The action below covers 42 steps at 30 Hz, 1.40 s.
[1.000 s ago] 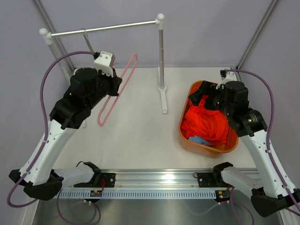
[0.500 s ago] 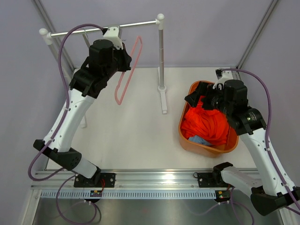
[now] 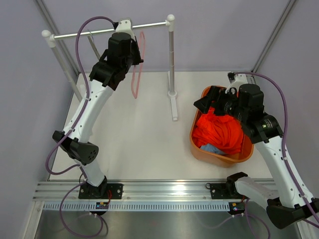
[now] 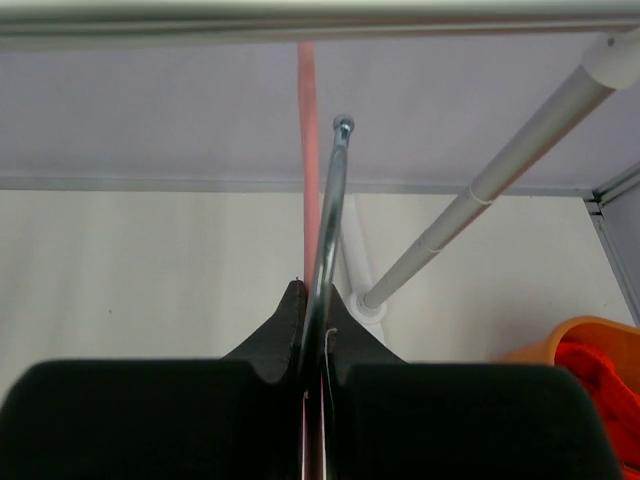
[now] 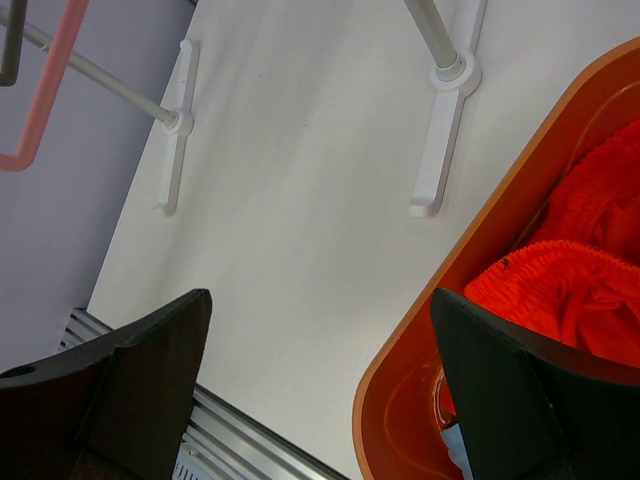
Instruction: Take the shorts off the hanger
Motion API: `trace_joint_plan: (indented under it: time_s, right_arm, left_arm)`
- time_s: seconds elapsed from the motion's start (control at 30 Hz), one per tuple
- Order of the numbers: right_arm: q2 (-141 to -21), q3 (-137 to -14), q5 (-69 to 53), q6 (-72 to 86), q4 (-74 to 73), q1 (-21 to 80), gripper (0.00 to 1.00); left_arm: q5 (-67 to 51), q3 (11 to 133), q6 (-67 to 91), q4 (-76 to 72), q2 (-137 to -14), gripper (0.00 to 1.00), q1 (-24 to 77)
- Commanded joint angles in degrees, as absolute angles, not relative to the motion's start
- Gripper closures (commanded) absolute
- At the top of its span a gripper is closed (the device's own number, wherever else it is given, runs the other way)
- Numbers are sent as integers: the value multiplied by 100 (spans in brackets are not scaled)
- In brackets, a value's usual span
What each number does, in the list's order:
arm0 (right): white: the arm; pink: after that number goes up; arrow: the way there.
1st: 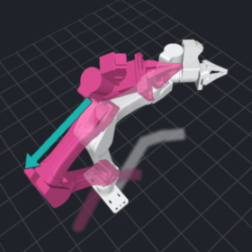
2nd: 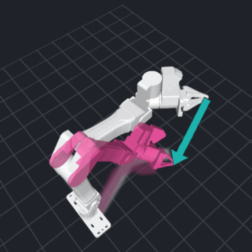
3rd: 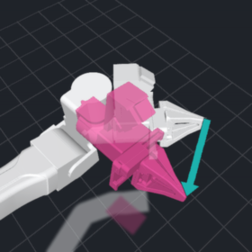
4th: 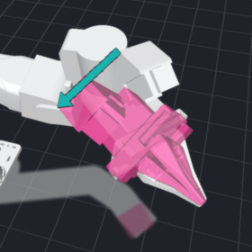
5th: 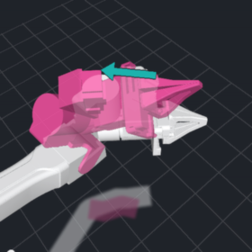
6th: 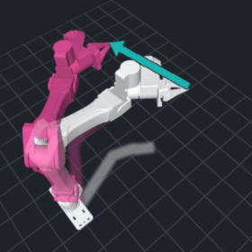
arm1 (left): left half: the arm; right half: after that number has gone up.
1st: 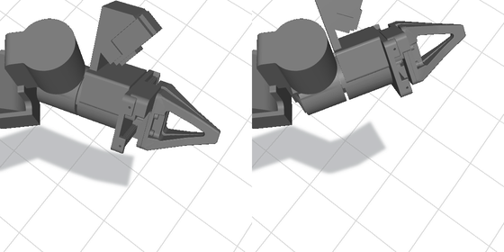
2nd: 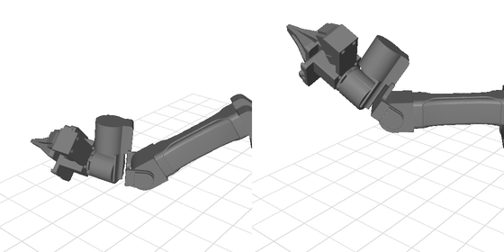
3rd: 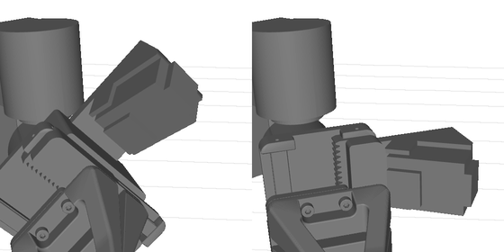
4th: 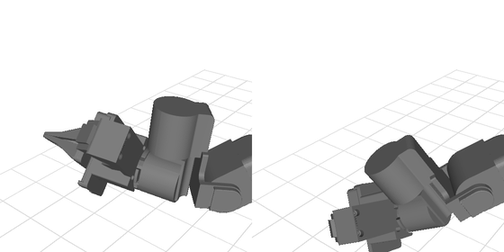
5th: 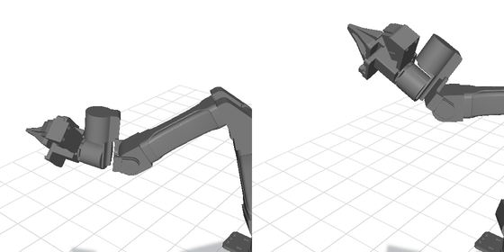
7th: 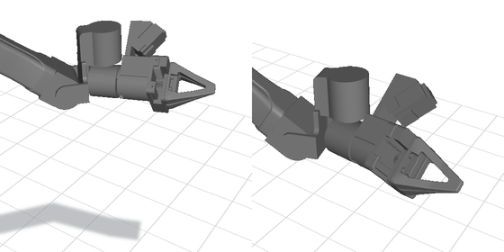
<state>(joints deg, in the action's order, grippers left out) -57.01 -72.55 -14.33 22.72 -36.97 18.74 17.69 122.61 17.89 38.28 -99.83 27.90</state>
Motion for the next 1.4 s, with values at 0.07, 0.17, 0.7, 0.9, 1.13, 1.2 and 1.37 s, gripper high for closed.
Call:
trace_joint_plan:
  time_s: [0.07, 0.17, 0.7, 0.9, 1.13, 1.2, 1.37]
  right_arm:
    - [-5669, -7102, -1731, 2303, -3323, 1863, 1]
    - [-5643, -7005, -1872, 2355, -3191, 1863, 1]
    - [-5792, -6530, -2338, 2434, -2734, 1863, 1]
    - [-5836, -6407, -2496, 2496, -2584, 1872, 1]
    - [-5854, -6399, -2470, 2479, -2619, 1863, 1]
    - [-5845, -6390, -2461, 2478, -2645, 1872, 1]
    - [-5818, -6363, -2435, 2478, -2681, 1863, 0]
  left_arm:
    - [2039, 12647, 1819, 3226, -10125, 100, 2602]
    - [1943, 12647, 1793, 3015, -10160, 100, 2461]
    - [1925, 13228, 1635, 2488, -10889, 100, 1987]
    - [1899, 13306, 1635, 2355, -11135, 100, 1890]
    - [1846, 13254, 1608, 2452, -11224, 100, 1828]
    - [1828, 13123, 1582, 2435, -11189, 100, 1819]
    - [1846, 12964, 1547, 2373, -11030, 99, 1802]
